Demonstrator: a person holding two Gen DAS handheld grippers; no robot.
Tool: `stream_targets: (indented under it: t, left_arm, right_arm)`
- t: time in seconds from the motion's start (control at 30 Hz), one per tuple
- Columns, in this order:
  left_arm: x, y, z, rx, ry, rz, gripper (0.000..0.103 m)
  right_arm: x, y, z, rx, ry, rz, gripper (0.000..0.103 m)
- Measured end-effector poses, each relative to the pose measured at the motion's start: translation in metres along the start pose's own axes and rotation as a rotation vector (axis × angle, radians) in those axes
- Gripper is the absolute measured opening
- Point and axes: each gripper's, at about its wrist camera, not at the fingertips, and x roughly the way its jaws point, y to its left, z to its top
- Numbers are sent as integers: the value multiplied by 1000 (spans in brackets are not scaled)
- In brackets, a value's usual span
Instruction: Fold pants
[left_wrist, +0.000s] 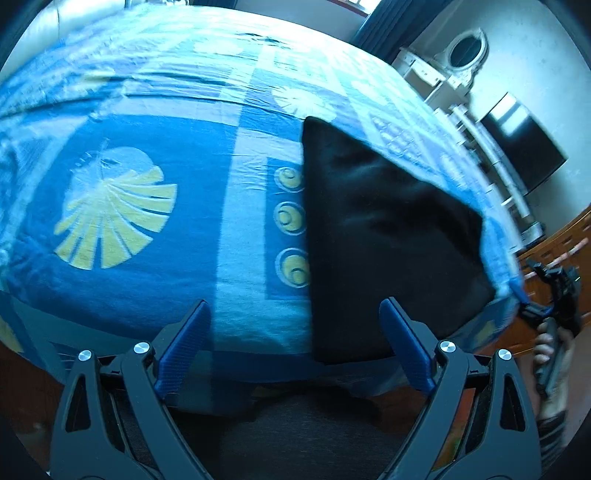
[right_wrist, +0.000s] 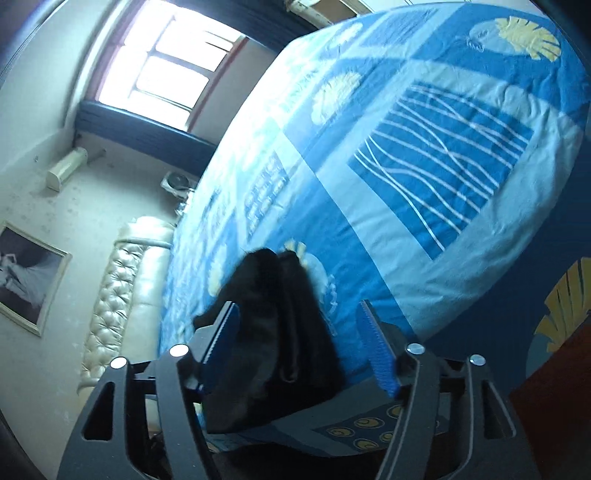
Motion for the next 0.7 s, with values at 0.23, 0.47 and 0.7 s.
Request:
stream_targets:
  t: [0.23, 0.47, 0.7]
  left_arm:
    - [20, 9, 1, -110, 69, -218, 92]
    - [52, 11, 2, -202, 145, -360, 92]
    - [73, 1, 2, -195, 174, -401, 92]
  right_arm:
    - [20, -8, -11, 49, 75, 42, 74]
    - [59, -10, -35, 15, 203, 34, 74]
    - [85, -4, -48, -43, 268, 7, 74]
